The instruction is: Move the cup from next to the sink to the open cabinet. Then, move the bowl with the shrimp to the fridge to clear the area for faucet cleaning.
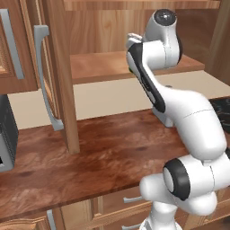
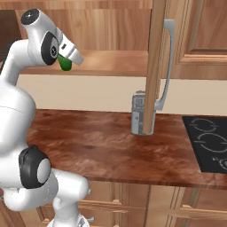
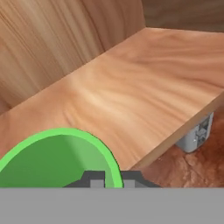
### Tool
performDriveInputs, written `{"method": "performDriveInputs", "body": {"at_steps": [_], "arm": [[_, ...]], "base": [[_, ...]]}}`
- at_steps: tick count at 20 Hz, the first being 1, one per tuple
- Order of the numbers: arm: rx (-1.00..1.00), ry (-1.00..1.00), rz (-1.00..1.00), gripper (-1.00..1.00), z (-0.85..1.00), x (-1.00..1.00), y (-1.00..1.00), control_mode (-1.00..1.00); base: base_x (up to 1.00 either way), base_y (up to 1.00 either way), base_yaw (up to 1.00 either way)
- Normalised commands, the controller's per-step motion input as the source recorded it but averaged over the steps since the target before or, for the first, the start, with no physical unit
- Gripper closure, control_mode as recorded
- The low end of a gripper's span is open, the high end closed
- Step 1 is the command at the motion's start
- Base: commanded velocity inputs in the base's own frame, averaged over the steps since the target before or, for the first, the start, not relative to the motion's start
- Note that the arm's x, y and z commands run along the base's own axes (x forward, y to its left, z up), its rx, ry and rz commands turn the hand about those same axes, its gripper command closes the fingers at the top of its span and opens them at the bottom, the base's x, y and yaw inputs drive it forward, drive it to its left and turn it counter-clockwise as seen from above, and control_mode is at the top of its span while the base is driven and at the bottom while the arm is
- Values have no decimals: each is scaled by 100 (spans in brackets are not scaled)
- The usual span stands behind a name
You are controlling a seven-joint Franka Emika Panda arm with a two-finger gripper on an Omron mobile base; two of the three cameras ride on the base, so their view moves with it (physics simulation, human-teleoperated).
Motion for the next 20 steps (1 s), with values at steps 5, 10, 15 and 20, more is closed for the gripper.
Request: {"method": "performDriveInputs", "body": {"at_steps": [5, 10, 15, 20], "arm": [[0, -12, 0, 100, 27, -29, -1, -100], [0, -3, 0, 100, 5, 19, 0, -100], [0, 1, 0, 100, -9, 68, 0, -100], [-5, 7, 0, 100, -26, 64, 0, -100]], "base": [[0, 0, 0], [0, 0, 0], [0, 0, 0], [0, 0, 0]]}}
